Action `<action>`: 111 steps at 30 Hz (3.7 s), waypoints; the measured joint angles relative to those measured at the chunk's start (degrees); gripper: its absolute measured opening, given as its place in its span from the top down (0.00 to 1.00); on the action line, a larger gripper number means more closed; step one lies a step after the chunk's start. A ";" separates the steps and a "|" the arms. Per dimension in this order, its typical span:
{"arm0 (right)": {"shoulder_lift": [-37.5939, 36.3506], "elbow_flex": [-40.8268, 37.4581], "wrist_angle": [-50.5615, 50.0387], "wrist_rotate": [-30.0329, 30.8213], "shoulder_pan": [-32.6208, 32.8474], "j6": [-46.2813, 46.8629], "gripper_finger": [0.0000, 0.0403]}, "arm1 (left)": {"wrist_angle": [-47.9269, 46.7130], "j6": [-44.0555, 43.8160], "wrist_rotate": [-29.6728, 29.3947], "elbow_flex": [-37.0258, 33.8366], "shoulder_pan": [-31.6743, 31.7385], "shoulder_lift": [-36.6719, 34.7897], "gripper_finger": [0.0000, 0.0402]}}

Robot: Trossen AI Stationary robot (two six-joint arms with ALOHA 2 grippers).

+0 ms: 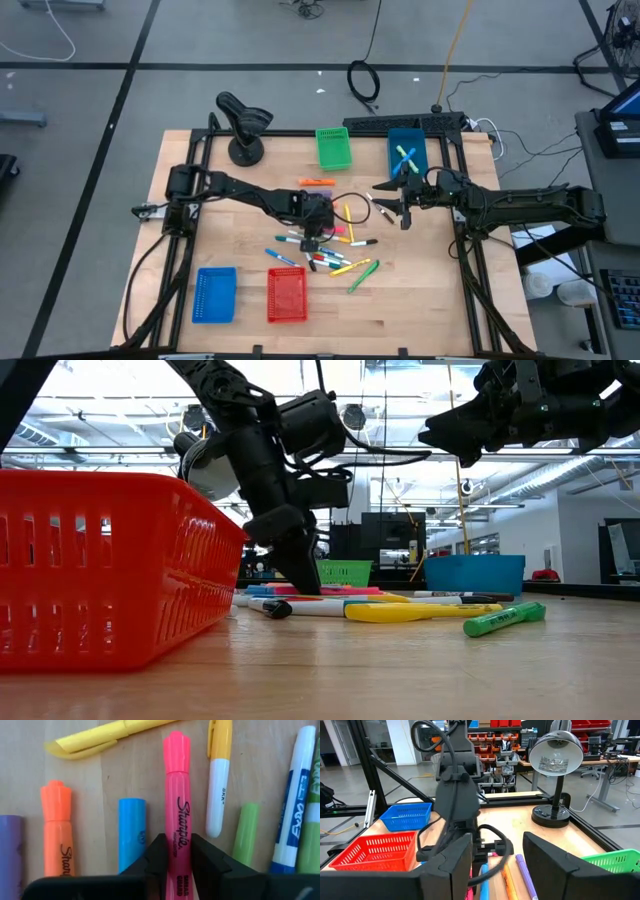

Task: Pick & Place Markers
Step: Put the pink highlighter into the dark blue bin

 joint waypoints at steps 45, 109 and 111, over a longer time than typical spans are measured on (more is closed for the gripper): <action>20.16 1.20 28.43 1.49 11.99 -3.34 0.59 | 83.06 -2.61 28.35 -23.56 4.34 -13.71 0.84; 34.14 16.31 23.59 4.69 17.57 -11.40 0.89 | 73.11 -6.24 18.16 -23.47 0.96 -13.99 0.67; 34.18 16.31 22.62 7.27 17.57 -11.54 0.89 | 70.51 -6.52 13.32 -23.49 0.55 -15.14 0.61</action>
